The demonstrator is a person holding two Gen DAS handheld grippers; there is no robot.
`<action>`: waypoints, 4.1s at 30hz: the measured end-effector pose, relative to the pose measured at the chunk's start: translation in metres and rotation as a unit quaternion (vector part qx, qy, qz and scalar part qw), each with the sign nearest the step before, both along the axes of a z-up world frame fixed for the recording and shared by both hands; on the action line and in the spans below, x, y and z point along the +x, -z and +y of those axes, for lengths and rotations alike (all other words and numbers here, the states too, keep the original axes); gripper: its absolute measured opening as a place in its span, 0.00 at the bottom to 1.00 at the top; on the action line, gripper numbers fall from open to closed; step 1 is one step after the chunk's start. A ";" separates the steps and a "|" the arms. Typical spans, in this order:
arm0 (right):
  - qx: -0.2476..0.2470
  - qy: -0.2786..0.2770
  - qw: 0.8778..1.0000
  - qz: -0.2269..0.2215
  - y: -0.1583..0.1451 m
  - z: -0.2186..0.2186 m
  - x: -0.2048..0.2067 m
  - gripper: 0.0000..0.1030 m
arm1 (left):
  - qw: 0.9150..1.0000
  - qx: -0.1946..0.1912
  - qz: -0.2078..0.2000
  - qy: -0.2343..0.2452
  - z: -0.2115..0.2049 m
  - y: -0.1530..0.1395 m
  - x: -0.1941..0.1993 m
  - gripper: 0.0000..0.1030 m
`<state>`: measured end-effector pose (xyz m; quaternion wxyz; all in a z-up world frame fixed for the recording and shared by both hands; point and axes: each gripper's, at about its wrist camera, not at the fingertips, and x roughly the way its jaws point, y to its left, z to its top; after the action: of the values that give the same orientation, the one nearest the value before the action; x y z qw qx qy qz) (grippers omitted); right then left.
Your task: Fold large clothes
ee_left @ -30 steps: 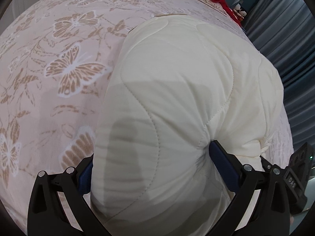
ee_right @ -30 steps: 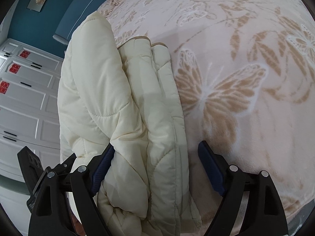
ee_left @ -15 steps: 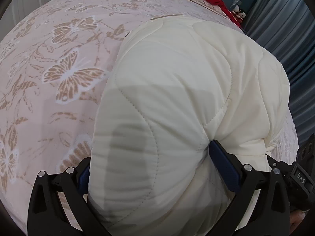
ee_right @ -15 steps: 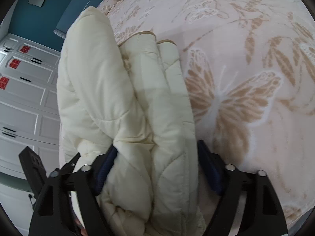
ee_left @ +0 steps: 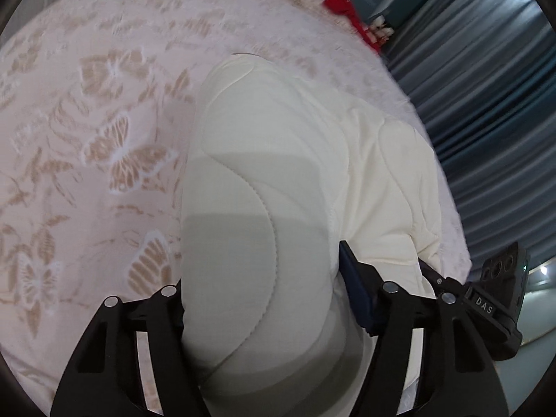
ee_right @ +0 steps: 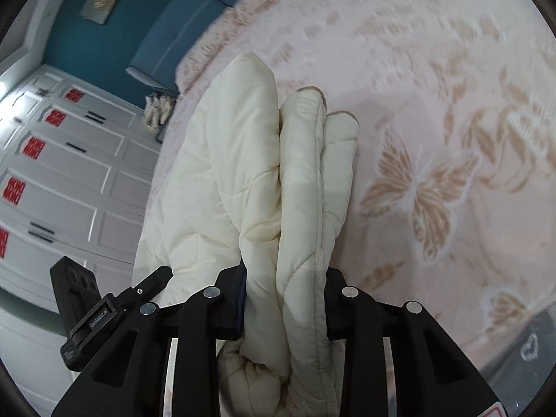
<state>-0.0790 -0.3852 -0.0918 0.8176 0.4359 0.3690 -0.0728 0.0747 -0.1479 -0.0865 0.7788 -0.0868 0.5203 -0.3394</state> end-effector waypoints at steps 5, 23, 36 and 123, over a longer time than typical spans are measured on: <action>-0.062 -0.003 0.997 -0.053 -0.068 0.019 -0.019 0.28 | 0.998 -0.037 -0.056 0.002 0.015 -0.057 -0.020 0.61; -0.203 -0.005 0.944 -0.262 -0.277 0.086 -0.061 0.29 | 0.948 -0.162 -0.273 0.001 0.094 -0.263 -0.066 0.62; -0.255 -0.039 0.915 -0.312 -0.338 0.138 -0.035 0.29 | 0.917 -0.190 -0.350 -0.031 0.150 -0.316 -0.059 0.62; -0.358 -0.173 0.911 0.106 -0.020 0.172 0.248 0.02 | 0.951 0.240 -0.147 -0.128 0.092 0.005 0.158 0.86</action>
<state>0.1690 -0.2128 -0.0721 0.8748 0.0329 0.4721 -0.1034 0.2328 -0.0555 -0.0912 0.8814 0.0876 0.4506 -0.1113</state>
